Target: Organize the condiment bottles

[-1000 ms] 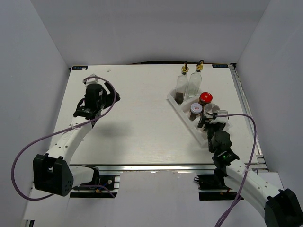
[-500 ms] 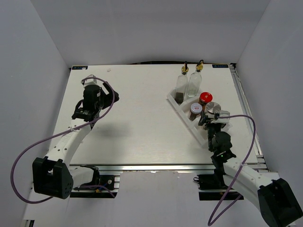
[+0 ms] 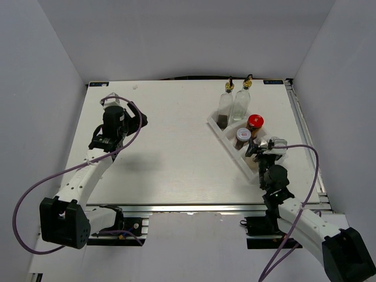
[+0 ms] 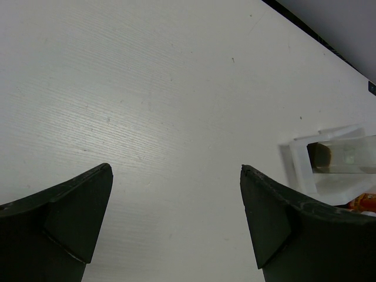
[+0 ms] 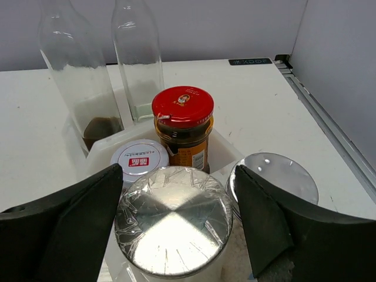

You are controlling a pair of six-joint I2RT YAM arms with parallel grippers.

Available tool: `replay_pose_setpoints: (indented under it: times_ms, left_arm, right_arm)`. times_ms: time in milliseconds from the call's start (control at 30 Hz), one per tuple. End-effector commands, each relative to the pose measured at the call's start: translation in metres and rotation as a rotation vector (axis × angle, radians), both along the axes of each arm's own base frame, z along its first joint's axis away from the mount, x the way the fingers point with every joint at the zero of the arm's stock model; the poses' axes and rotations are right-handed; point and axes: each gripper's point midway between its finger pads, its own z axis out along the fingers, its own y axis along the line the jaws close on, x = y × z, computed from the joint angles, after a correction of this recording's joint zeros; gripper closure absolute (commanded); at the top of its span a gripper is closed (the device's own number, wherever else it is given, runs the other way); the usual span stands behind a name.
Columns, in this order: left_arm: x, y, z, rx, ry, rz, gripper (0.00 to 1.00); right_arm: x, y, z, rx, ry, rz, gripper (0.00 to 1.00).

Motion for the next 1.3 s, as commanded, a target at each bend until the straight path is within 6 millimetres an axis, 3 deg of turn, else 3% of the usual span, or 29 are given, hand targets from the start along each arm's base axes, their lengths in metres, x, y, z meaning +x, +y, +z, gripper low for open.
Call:
replay_pose_setpoints:
  times_ms: [0,167,200,233,267,300,333,400,433,467,500,533,567,600,633,667,733,800,833,900,933,1033,1200,1267]
  left_arm:
    - [-0.001,0.003,0.015,0.001,-0.049,0.006,0.02]
    - [-0.002,0.003,0.017,0.003,-0.053,0.004,0.02]
    - [-0.002,0.005,0.017,0.006,-0.052,0.008,0.02]
    - [-0.002,0.004,0.017,0.005,-0.054,0.007,0.02]
    - [-0.002,0.004,0.017,0.005,-0.054,0.005,0.02]
    - [-0.002,0.004,0.017,0.005,-0.054,0.007,0.02]
    - [-0.002,0.004,0.018,0.006,-0.055,0.008,0.02]
    - [-0.002,0.007,0.019,0.015,-0.055,0.021,0.02]
    - [-0.002,0.009,0.019,0.019,-0.054,0.030,0.02]
    - [-0.002,0.011,0.020,0.024,-0.051,0.037,0.02]
    - [-0.002,0.013,0.021,0.031,-0.052,0.049,0.02]
    - [-0.002,0.015,0.023,0.034,-0.057,0.055,0.02]
    - [-0.003,0.017,0.025,0.038,-0.056,0.066,0.02]
    - [-0.004,0.019,0.025,0.046,-0.054,0.078,0.02]
    - [-0.005,0.026,0.026,0.061,-0.051,0.108,0.02]
    - [-0.007,0.030,0.030,0.069,-0.060,0.129,0.02]
    - [-0.010,0.042,0.031,0.092,-0.065,0.185,0.02]
    - [-0.015,0.050,0.037,0.104,-0.082,0.223,0.02]
    - [-0.018,0.057,0.036,0.122,-0.081,0.259,0.02]
    - [-0.025,0.065,0.042,0.129,-0.103,0.294,0.02]
    - [-0.026,0.068,0.043,0.133,-0.112,0.309,0.02]
    - [-0.032,0.079,0.042,0.144,-0.107,0.370,0.02]
    - [-0.035,0.086,0.048,0.145,-0.106,0.420,0.02]
    - [-0.034,0.084,0.050,0.138,-0.113,0.411,0.02]
  right_arm:
    - [-0.001,-0.006,0.005,0.026,-0.018,-0.028,0.18]
    - [0.004,0.001,0.024,0.043,0.019,-0.009,0.11]
    - [0.007,-0.001,0.045,0.064,-0.002,-0.027,0.11]
    - [0.006,-0.006,0.039,0.082,0.053,-0.061,0.11]
    - [0.006,-0.008,0.045,0.102,0.065,-0.078,0.11]
    - [0.007,-0.010,0.067,0.129,0.046,-0.100,0.11]
    - [0.006,-0.012,0.061,0.128,0.099,-0.113,0.10]
    - [0.005,-0.015,0.070,0.125,0.128,-0.138,0.11]
    - [0.005,-0.017,0.093,0.143,0.111,-0.145,0.11]
    - [0.003,-0.020,0.083,0.122,0.185,-0.173,0.11]
    - [0.003,-0.022,0.088,0.123,0.205,-0.193,0.11]
    - [0.001,-0.026,0.112,0.147,0.202,-0.216,0.11]
    - [-0.007,-0.041,0.086,0.154,0.337,-0.346,0.11]
    - [-0.011,-0.050,0.088,0.163,0.373,-0.415,0.11]
    - [-0.012,-0.058,0.109,0.194,0.368,-0.466,0.11]
    - [-0.012,-0.062,0.094,0.141,0.455,-0.507,0.11]
    - [-0.003,-0.078,0.091,0.148,0.498,-0.547,0.11]
    - [0.015,-0.076,0.084,0.174,0.533,-0.470,0.11]
    - [0.018,-0.096,0.084,0.206,0.523,-0.519,0.11]
    - [0.030,-0.108,0.084,0.243,0.495,-0.488,0.11]
    - [0.027,-0.135,0.084,0.274,0.487,-0.545,0.11]
    - [0.037,-0.143,0.080,0.299,0.514,-0.477,0.11]
    - [0.039,-0.139,0.071,0.305,0.506,-0.451,0.11]
    - [0.040,-0.140,0.083,0.322,0.433,-0.450,0.11]
